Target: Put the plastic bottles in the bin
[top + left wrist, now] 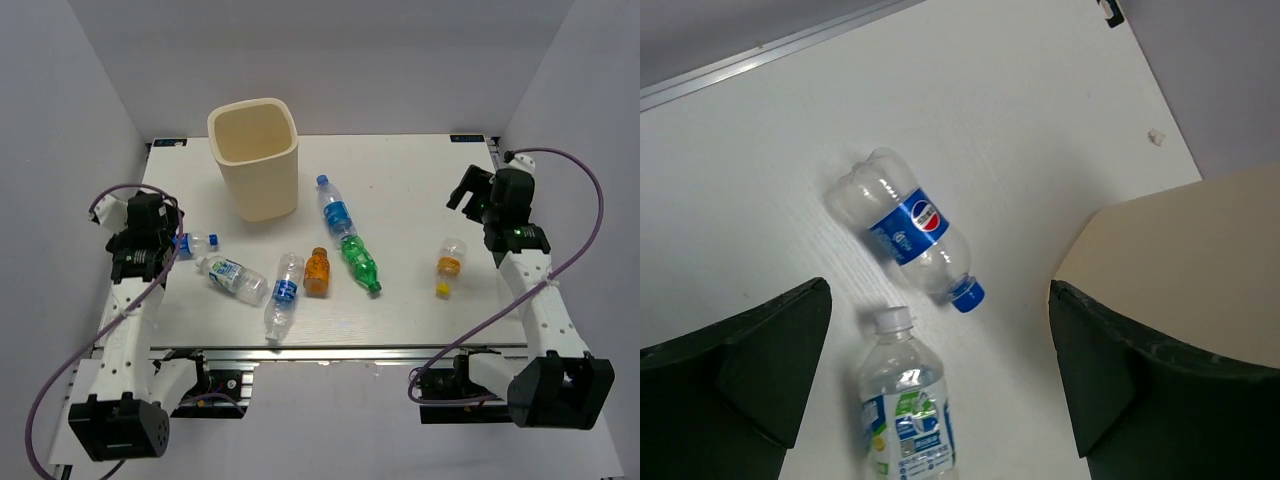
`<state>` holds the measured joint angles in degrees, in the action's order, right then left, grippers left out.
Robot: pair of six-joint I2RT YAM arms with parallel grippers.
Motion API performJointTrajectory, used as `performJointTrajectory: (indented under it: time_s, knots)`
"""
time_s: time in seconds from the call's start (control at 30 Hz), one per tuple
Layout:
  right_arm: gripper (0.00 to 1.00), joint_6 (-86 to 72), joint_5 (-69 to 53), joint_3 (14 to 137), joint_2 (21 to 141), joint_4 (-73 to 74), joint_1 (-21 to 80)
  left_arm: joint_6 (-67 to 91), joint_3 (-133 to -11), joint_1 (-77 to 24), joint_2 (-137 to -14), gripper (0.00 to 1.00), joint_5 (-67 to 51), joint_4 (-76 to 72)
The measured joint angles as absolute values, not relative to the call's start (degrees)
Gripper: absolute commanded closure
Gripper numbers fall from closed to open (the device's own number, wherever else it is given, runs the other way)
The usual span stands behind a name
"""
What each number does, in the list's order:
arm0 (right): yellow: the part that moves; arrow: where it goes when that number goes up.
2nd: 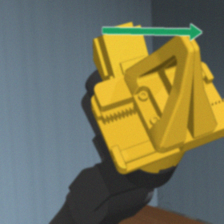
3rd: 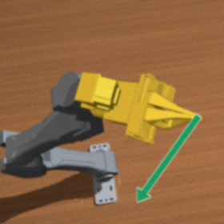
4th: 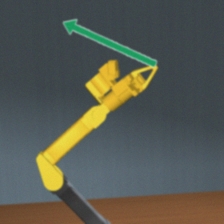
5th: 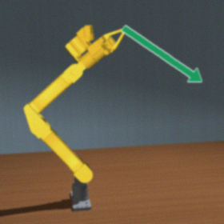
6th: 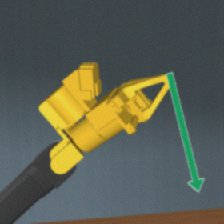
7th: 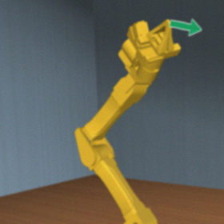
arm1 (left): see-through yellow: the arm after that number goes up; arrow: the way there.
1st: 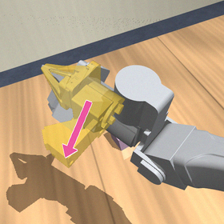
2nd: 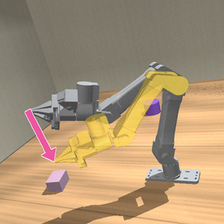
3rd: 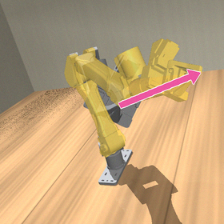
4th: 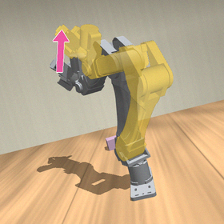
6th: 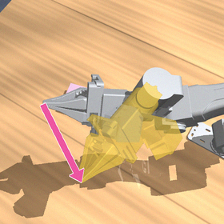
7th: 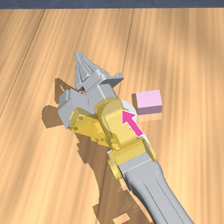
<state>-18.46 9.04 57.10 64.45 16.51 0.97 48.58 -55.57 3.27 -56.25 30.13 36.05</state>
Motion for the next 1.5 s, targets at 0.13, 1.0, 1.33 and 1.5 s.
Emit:
performJointTrajectory:
  time_s: [0.13, 1.0, 1.33, 1.5]
  knots:
    - [0.11, -18.7, 9.2, 53.6, 61.0, 17.1, 1.0, 49.1, -50.7, 3.3, -53.1, 0.02, 29.6, 37.3]
    - [0.73, -15.2, -5.1, 60.3, 86.8, 12.7, 9.5, 49.8, -47.3, 3.3, -54.3, 0.02, 26.7, 40.6]
    - [0.63, -9.7, -16.9, 108.0, 105.8, -5.6, 28.8, 49.8, -44.6, 3.3, -52.0, 0.02, 23.8, 40.9]
    - [0.4, -10.7, -18.0, 128.3, 122.7, -11.1, 33.1, 49.9, -43.5, 3.3, -52.1, 0.02, 22.3, 40.9]
